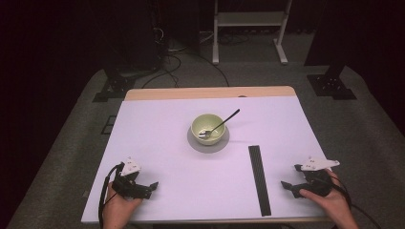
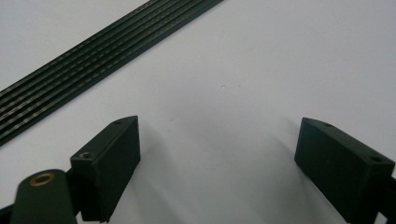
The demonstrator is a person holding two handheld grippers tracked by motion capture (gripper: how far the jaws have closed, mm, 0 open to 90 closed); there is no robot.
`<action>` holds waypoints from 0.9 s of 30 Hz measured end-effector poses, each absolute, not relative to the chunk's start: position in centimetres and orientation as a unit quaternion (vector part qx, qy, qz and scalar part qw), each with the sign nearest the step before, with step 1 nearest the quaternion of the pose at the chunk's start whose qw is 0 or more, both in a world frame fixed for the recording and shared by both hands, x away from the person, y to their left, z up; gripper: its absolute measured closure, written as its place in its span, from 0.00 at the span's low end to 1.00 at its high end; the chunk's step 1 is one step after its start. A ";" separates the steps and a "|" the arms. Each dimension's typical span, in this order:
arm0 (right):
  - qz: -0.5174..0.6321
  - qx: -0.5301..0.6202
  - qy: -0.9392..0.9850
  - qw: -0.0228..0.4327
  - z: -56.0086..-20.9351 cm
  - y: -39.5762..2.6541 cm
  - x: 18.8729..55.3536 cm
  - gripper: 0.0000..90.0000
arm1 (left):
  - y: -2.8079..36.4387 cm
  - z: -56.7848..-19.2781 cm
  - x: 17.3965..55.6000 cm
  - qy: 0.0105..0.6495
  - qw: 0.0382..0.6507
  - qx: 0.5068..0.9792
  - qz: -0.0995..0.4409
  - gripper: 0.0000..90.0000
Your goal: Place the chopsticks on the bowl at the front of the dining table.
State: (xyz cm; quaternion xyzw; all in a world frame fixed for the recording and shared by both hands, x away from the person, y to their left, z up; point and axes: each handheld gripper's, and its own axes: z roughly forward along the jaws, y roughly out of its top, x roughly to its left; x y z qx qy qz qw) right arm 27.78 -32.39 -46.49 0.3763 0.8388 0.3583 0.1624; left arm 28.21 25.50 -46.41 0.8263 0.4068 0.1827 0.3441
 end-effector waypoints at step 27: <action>0.359 0.382 0.835 0.169 -45.1 -30.1 30.0 0.14 | 25.5 -46.4 28.2 0.406 0.342 0.827 0.181 0.00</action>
